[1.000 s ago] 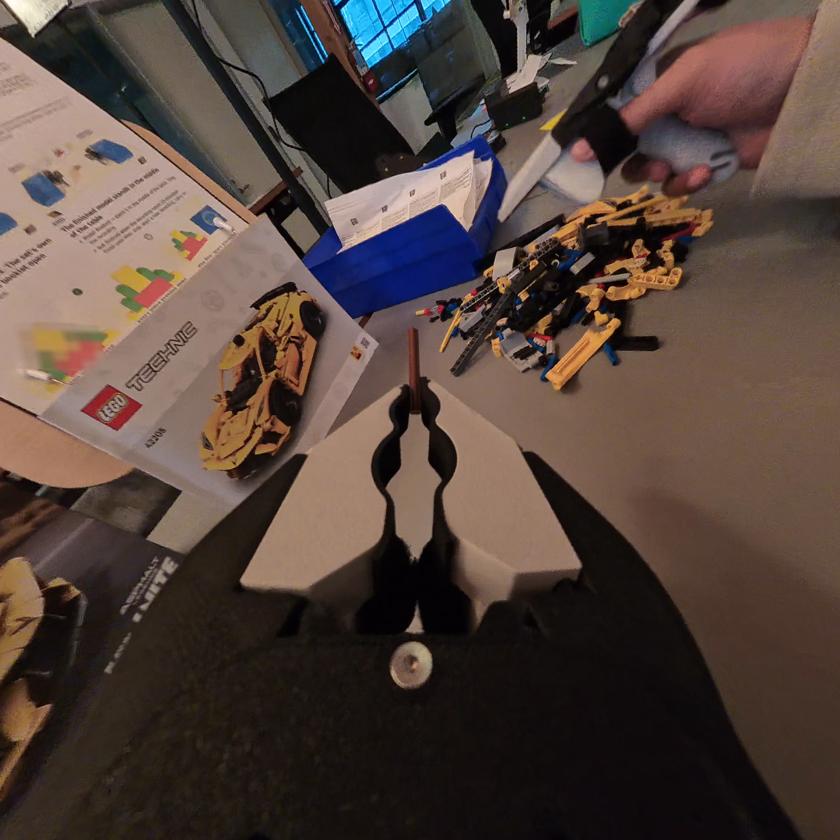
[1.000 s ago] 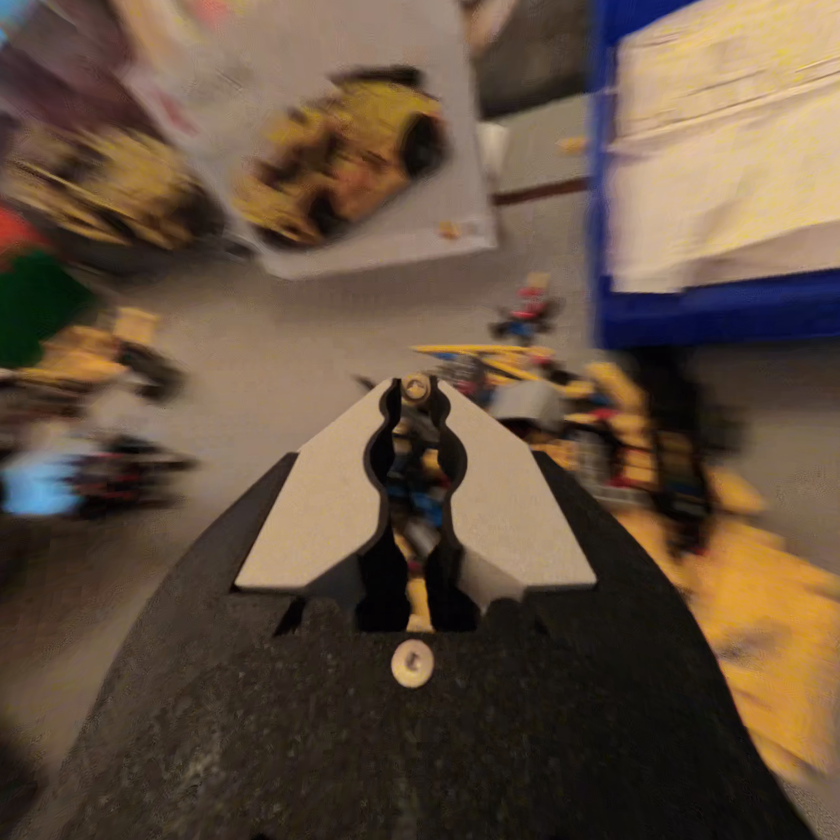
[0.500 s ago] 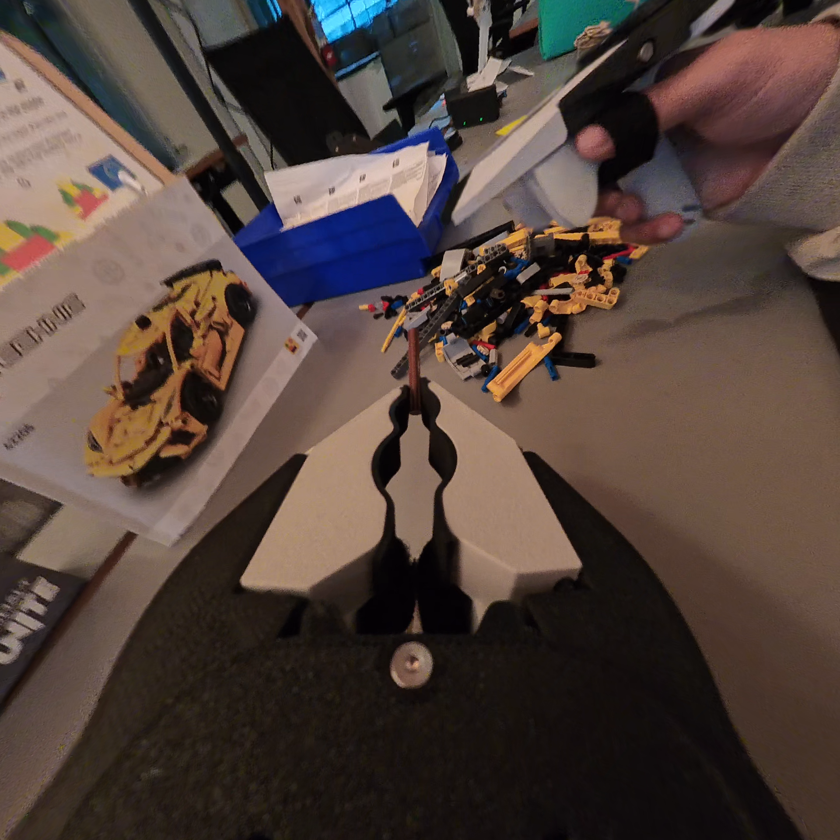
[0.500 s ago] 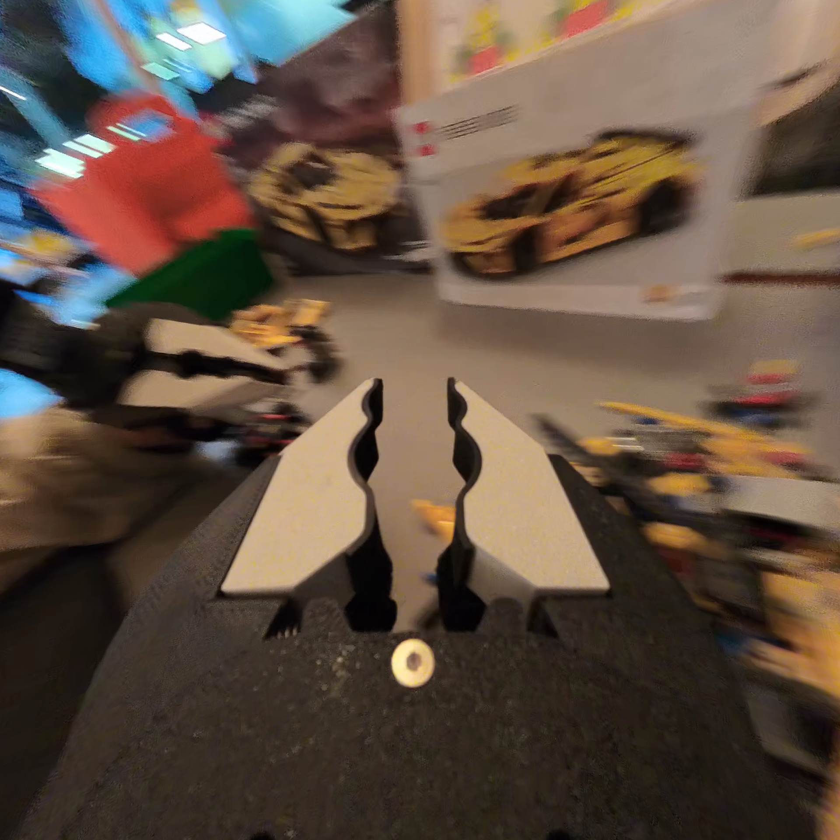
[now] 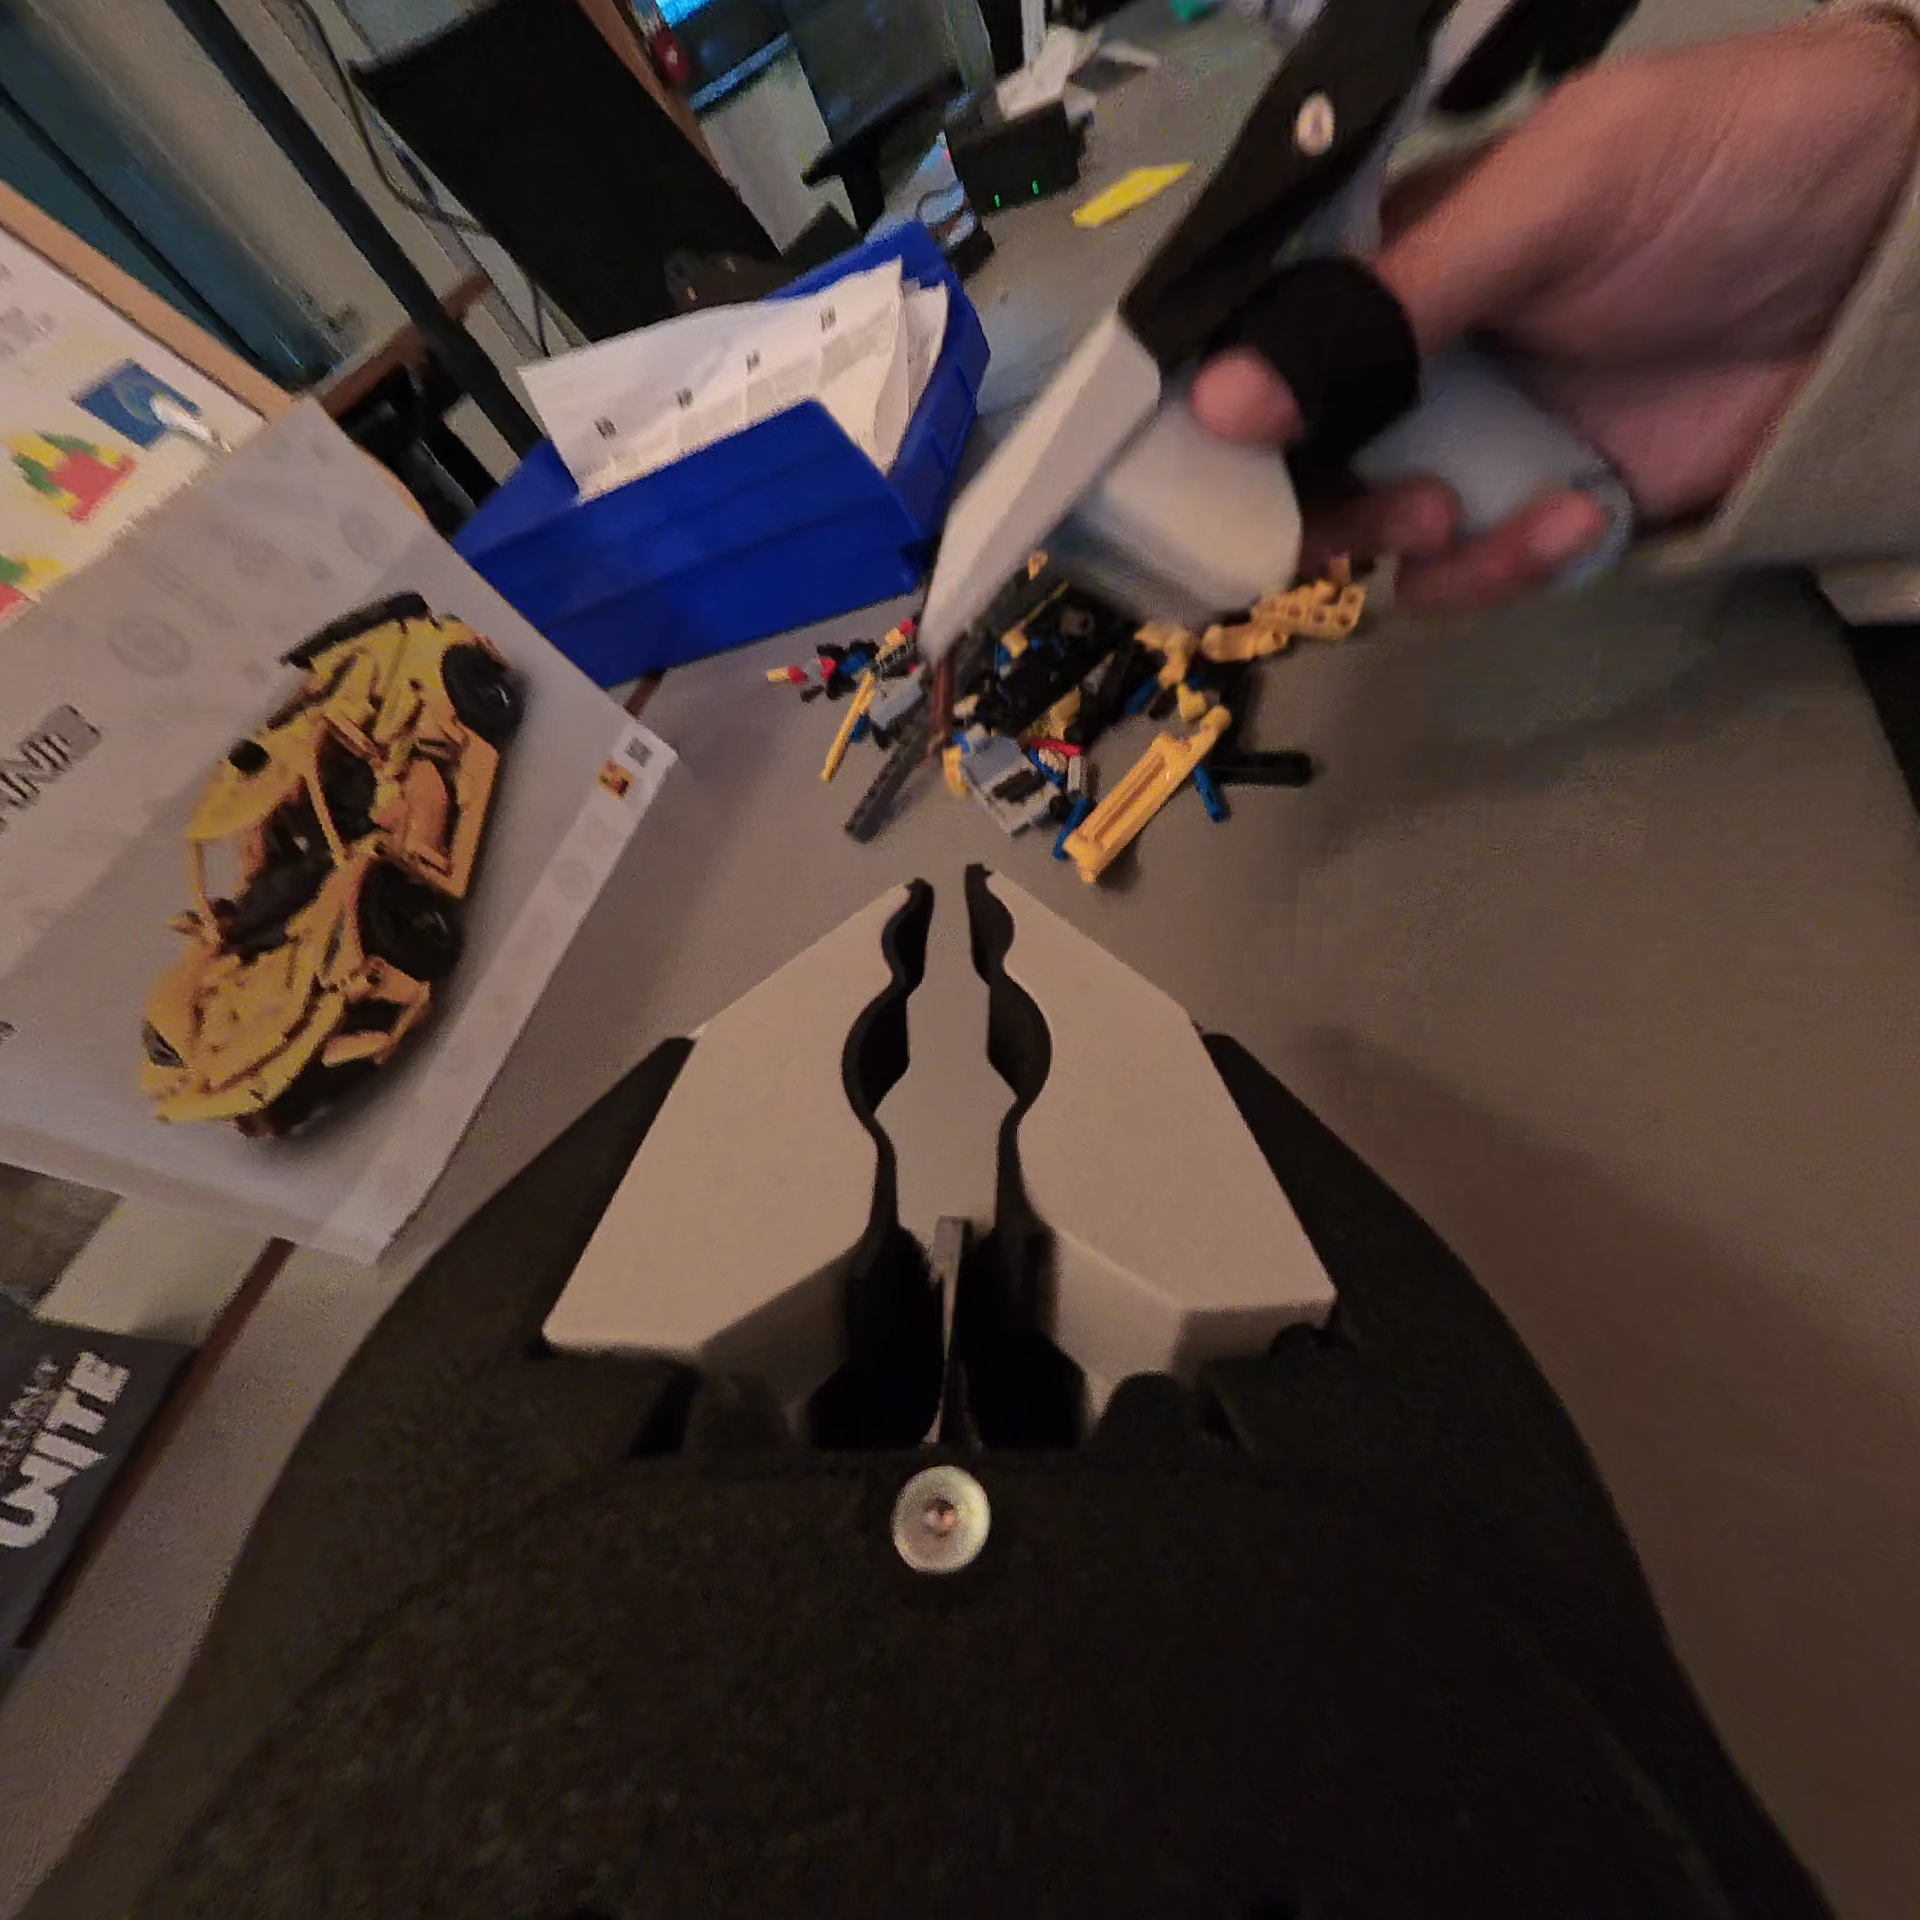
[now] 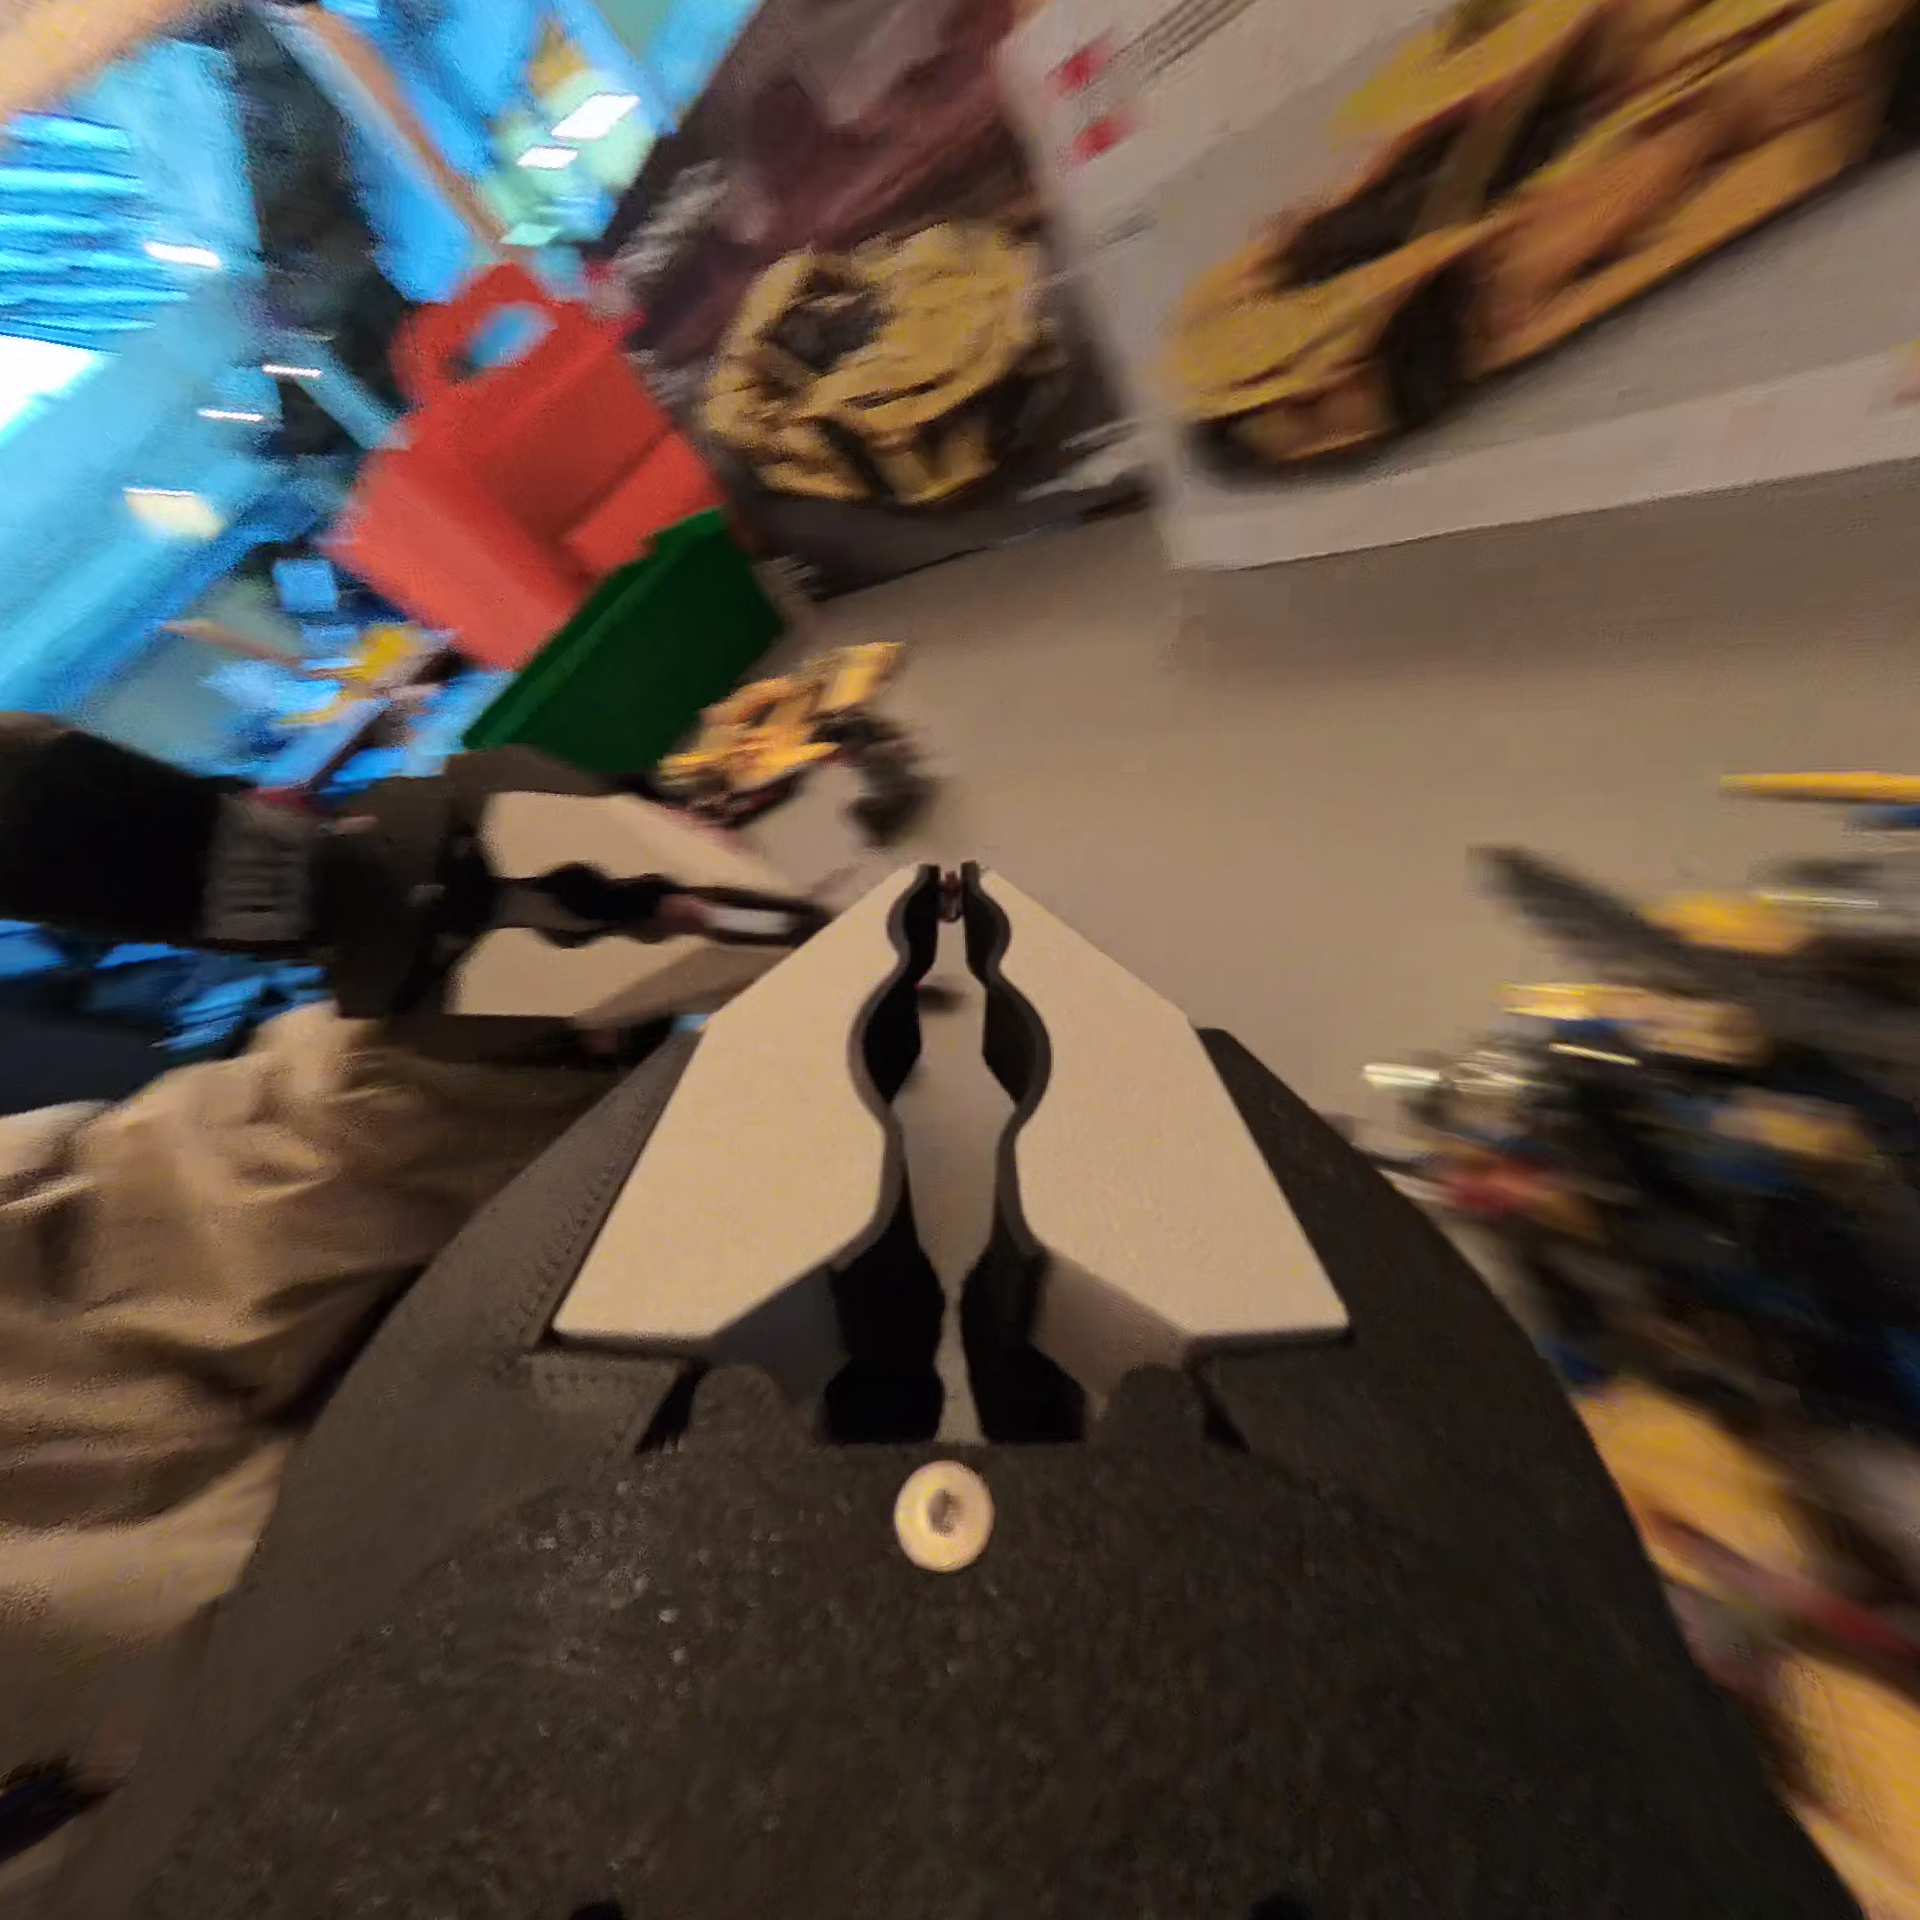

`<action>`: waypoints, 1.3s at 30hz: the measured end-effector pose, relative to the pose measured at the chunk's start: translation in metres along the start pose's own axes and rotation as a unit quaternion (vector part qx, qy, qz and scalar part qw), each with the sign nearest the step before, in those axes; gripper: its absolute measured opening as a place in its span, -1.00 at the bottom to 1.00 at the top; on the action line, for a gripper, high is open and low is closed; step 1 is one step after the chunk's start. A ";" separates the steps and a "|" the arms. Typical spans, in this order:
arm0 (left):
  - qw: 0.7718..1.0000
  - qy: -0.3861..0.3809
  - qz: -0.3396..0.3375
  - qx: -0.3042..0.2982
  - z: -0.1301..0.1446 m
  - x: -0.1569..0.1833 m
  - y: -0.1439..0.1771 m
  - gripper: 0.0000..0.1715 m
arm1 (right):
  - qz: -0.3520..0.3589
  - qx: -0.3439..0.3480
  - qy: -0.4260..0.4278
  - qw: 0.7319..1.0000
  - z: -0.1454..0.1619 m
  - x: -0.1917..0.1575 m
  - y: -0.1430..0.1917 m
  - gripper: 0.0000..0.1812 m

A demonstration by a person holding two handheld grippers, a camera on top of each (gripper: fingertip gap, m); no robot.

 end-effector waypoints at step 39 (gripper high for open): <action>0.943 0.192 0.206 -0.178 0.111 -0.028 0.047 -0.70 | -0.046 -0.347 0.327 0.878 0.082 -0.020 -0.130 -0.83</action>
Point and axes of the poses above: each gripper's, where its closed fingertips meet, y back along the fingers, z out of its underside, x = y × z across the jaws, the point moved 1 cm from there along y, back along the fingers, and after that the axes turned 10 degrees about -x, right-handed, at the moved point
